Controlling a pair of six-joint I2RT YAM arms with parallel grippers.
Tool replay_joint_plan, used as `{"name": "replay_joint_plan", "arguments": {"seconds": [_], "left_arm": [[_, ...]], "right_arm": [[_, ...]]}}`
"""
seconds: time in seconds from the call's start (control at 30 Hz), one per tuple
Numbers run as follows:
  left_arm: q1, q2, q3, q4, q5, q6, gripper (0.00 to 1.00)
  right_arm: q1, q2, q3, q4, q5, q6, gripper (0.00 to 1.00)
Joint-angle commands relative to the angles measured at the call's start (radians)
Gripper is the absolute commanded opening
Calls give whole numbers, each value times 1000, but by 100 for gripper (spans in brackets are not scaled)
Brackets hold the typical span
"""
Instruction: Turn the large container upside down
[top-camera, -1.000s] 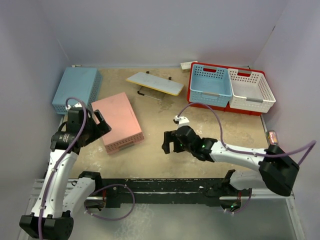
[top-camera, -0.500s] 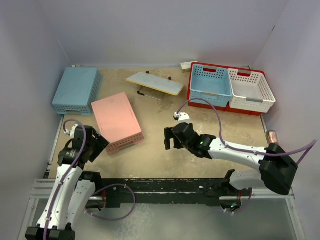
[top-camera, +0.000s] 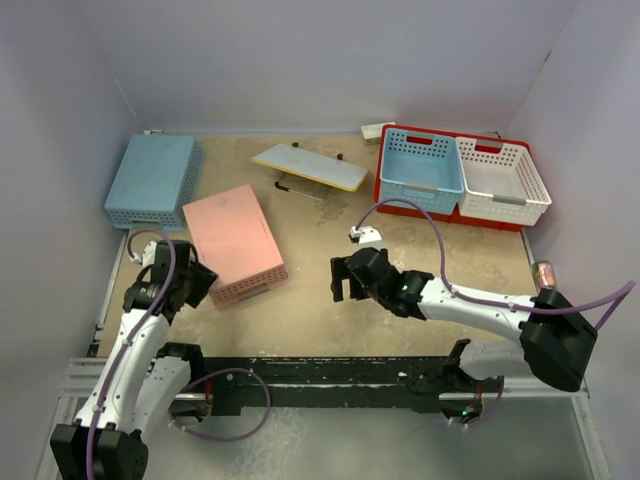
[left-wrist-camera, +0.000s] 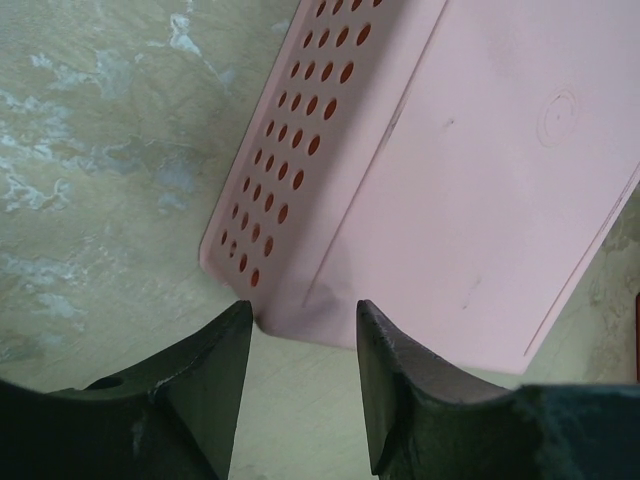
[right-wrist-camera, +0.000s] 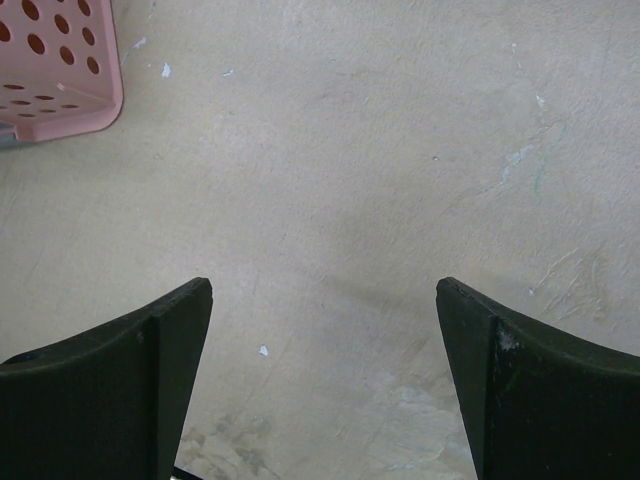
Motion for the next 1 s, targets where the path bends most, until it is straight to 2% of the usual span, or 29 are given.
{"name": "replay_joint_plan", "arguments": {"seconds": [0.0, 0.2, 0.33, 0.57, 0.77, 0.83, 0.97], "left_arm": [[3, 47, -11, 154, -14, -52, 43], [3, 137, 3, 270, -57, -52, 44], [4, 240, 123, 281, -125, 41, 46], [4, 349, 337, 241, -135, 199, 52], [13, 329, 353, 177, -211, 236, 56], [42, 359, 348, 183, -169, 245, 57], [156, 418, 282, 330, 84, 292, 61]], "right_arm": [[3, -41, -14, -9, 14, 16, 95], [3, -62, -13, -27, 26, 4, 95], [3, -68, 7, -11, 13, -47, 95], [23, -27, 3, 138, -223, -123, 94], [54, 99, 91, 196, -298, -144, 95], [54, 138, 136, 193, -331, -142, 95], [49, 214, 241, 186, -358, -185, 97]]}}
